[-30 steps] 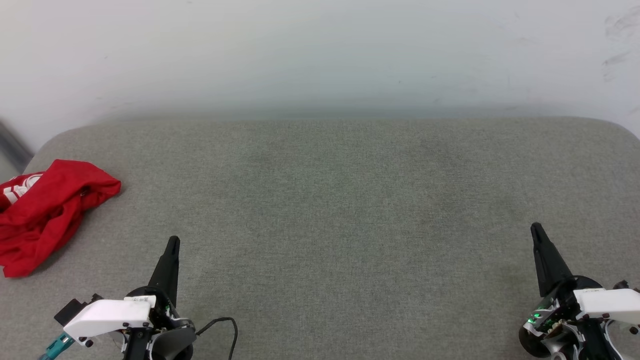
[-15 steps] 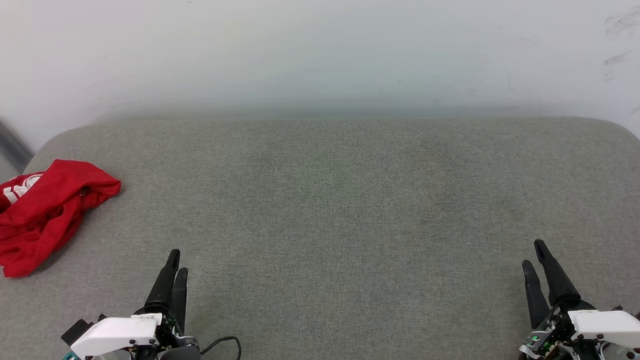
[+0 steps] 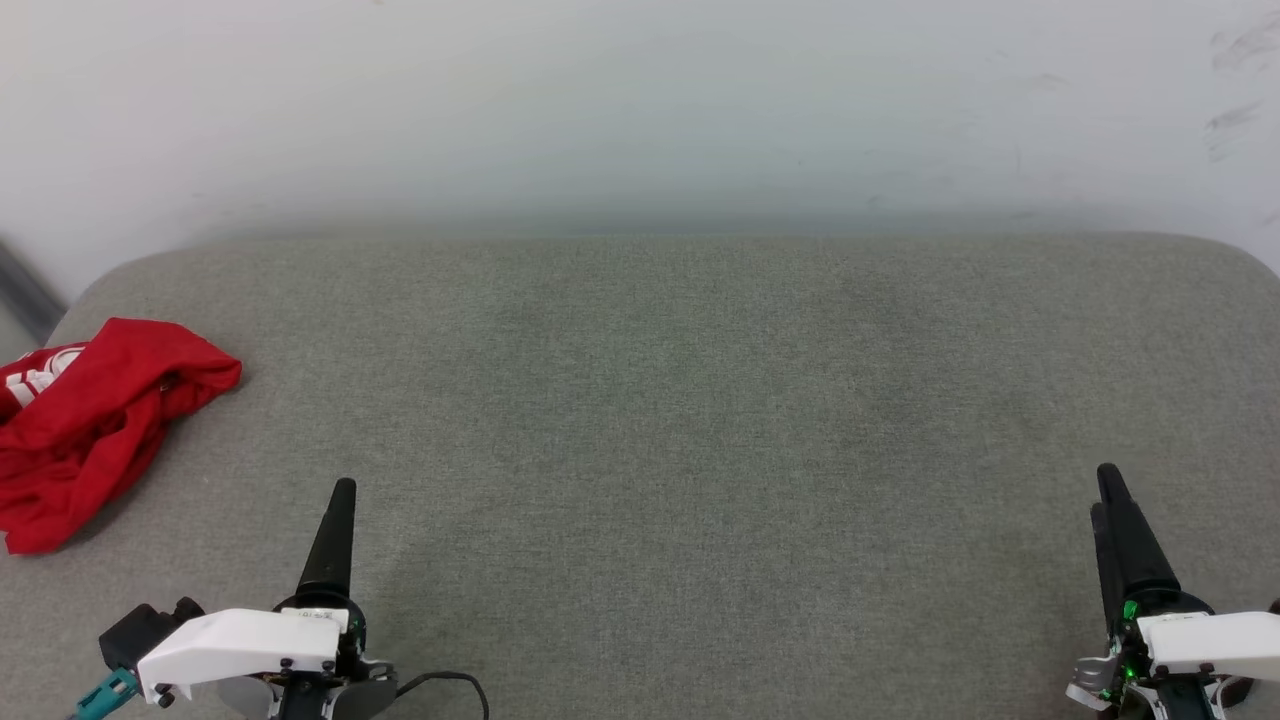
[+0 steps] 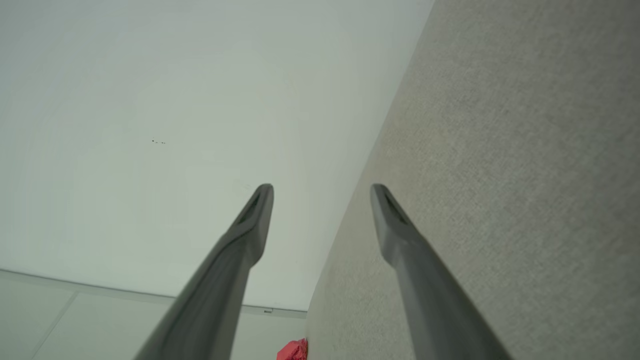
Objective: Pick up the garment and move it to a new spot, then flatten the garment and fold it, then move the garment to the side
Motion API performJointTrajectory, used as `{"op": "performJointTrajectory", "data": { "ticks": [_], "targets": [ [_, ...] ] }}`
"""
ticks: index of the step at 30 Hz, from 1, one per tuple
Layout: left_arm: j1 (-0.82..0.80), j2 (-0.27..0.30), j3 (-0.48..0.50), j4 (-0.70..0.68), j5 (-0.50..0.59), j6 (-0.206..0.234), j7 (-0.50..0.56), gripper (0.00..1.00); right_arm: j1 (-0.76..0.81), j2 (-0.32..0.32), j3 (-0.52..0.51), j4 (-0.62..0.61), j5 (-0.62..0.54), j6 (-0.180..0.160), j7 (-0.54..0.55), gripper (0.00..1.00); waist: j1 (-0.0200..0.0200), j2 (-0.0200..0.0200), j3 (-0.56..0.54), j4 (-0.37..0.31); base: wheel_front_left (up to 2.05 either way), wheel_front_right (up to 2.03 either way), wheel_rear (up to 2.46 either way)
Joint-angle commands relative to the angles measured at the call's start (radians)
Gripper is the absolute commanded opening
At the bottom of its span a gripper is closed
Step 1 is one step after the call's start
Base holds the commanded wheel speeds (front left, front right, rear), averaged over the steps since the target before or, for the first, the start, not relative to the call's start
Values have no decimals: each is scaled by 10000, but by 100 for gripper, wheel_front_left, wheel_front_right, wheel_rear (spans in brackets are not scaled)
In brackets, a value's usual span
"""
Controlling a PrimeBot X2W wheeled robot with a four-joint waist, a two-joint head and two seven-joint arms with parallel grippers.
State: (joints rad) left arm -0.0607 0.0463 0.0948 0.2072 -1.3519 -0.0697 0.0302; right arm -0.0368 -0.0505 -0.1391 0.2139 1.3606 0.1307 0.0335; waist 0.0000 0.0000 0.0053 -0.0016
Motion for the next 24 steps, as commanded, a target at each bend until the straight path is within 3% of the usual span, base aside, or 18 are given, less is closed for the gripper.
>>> {"op": "performJointTrajectory", "data": {
  "ticks": [1, 11, 24],
  "targets": [
    [-87, 25, -69, -331, 484, 135, -120, 100, -75, -11, -57, -343, -472, 0, -136, 100, 1, 0, 3, 4, 0, 0, 0],
    [48, 29, -431, -791, 2769, 709, -530, 100, 198, -10, 2, -1083, -2859, 0, -546, 100, 0, 0, 22, 54, 0, 0, 0],
    [187, 36, -816, -1080, 5024, 1054, -968, 100, 604, -8, 388, -1604, -5422, 0, -986, 100, 0, 0, 44, 100, 0, 0, 0]
  ]
}}
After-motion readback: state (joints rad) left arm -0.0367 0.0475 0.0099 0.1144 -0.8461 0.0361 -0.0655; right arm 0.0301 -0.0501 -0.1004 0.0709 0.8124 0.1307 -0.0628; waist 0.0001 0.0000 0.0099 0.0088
